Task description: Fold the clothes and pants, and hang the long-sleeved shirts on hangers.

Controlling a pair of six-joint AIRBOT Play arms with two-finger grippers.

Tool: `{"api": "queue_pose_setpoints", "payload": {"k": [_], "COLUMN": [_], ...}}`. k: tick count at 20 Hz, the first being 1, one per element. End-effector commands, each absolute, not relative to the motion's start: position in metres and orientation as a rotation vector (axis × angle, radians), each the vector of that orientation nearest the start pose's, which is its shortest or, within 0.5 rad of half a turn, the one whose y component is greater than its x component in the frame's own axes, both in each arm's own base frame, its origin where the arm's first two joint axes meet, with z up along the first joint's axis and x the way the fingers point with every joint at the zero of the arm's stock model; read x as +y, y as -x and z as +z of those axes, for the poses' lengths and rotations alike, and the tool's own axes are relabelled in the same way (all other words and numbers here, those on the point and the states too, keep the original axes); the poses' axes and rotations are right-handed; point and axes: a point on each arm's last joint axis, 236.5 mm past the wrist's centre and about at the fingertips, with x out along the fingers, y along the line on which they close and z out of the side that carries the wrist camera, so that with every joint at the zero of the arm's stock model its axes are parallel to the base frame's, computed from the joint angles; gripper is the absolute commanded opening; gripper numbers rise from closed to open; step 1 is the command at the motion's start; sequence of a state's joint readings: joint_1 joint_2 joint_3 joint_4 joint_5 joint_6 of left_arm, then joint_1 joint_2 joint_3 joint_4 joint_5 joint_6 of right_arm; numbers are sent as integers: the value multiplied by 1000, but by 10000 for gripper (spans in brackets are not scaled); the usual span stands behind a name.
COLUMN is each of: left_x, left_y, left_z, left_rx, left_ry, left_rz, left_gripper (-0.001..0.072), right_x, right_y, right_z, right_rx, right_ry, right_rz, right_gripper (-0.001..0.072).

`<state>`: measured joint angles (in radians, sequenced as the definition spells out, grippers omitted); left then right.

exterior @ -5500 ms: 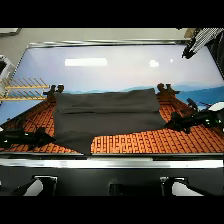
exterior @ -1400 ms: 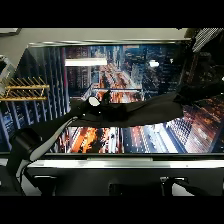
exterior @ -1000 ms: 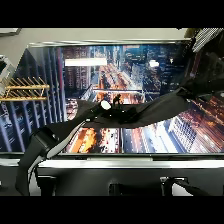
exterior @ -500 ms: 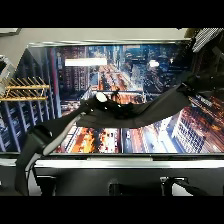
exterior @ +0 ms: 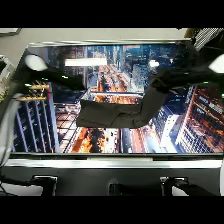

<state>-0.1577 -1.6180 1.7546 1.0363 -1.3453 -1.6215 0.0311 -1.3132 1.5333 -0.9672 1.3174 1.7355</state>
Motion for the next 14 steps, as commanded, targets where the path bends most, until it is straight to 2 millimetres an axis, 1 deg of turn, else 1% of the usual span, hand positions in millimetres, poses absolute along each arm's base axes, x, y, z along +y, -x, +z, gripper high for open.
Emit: {"api": "queue_pose_setpoints", "payload": {"k": [1, 2, 4, 6, 7, 8, 10, 12, 14], "left_x": [-86, -62, -25, 8, 20, 30, 40, 42, 42], "left_y": [-433, -428, -425, -422, -421, -420, -420, -420, -422], "left_z": [139, 150, 166, 175, 176, 177, 176, 175, 175], "left_rx": [1204, 1185, 1131, 1095, 1084, 1077, 1072, 1072, 1067], "left_ry": [357, 381, 420, 457, 475, 497, 511, 514, 515], "left_rz": [-326, -284, -211, -142, -117, -96, -75, -71, -69], "left_gripper": [14, 14, 14, 14, 14, 14, 14, 14, 14], "right_x": [223, 246, 288, 321, 335, 348, 369, 385, 399], "right_y": [-419, -421, -422, -424, -426, -428, -433, -434, -431], "right_z": [154, 148, 135, 120, 113, 105, 92, 77, 63], "right_rx": [1099, 1098, 1101, 1110, 1117, 1124, 1142, 1169, 1203], "right_ry": [-613, -619, -640, -663, -674, -679, -690, -687, -698], "right_rz": [469, 492, 527, 550, 559, 568, 578, 580, 582], "right_gripper": [32, 32, 32, 32, 32, 32, 32, 32, 32]}}
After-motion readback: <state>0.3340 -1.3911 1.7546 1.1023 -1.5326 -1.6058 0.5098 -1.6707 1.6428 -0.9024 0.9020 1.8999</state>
